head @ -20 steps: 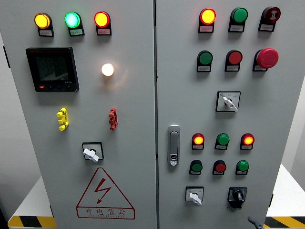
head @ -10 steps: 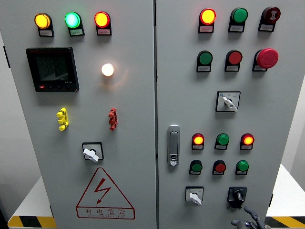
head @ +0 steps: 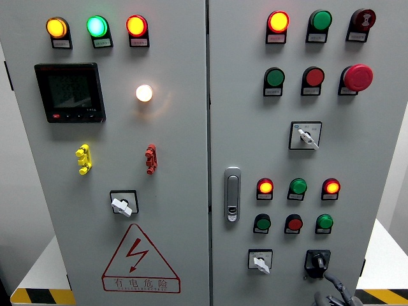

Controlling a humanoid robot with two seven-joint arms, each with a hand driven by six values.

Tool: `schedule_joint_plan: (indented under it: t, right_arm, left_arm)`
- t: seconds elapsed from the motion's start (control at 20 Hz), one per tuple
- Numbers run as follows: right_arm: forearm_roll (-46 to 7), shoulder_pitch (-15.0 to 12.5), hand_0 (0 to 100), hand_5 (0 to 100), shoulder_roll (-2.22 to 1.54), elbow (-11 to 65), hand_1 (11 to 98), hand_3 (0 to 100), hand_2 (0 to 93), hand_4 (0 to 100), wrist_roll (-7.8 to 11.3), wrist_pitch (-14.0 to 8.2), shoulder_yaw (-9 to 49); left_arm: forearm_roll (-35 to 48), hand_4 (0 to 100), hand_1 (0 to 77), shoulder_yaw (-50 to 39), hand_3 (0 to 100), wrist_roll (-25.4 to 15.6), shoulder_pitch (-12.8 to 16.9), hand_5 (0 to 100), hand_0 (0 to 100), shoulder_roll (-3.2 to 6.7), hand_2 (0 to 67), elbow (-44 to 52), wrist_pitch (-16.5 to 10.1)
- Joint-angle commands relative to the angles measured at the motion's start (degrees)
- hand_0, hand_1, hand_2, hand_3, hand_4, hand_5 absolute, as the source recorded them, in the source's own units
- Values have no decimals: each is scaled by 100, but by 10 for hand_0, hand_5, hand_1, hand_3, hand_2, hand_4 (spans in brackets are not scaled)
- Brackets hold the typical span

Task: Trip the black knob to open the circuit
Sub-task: 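Grip the black rotary knob with the right hand and twist it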

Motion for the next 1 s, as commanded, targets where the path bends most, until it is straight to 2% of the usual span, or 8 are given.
schedule_joint_plan:
  t: [0.0,0.25,0.3,0.35,0.95]
  right_arm:
    - [0,88,662,1000,15,-32,528,837,48,873,-5,0,-5]
    - [0,141,682,1000,41,-111,538,840,49,892,-5,0,-49]
    - [0,141,692,1000,67,-102,540,843,50,894,-5,0,-58]
    - [0,141,696,1000,111,-94,541,843,50,895,-5,0,-67]
    - [0,124,773,1000,129,-76,537,854,58,896,-32,0,-207]
  left_arm:
    - [0,66,35,1,213,0,1,16,0,0,127,-6,0]
    - [0,66,35,1,213,0,-7,16,0,0,128,-6,0]
    - [0,66,35,1,213,0,1,16,0,0,127,-6,0]
    - [0,66,35,-7,213,0,1,16,0,0,127,3,0]
    - [0,66,33,1,213,0,1,16,0,0,127,3,0]
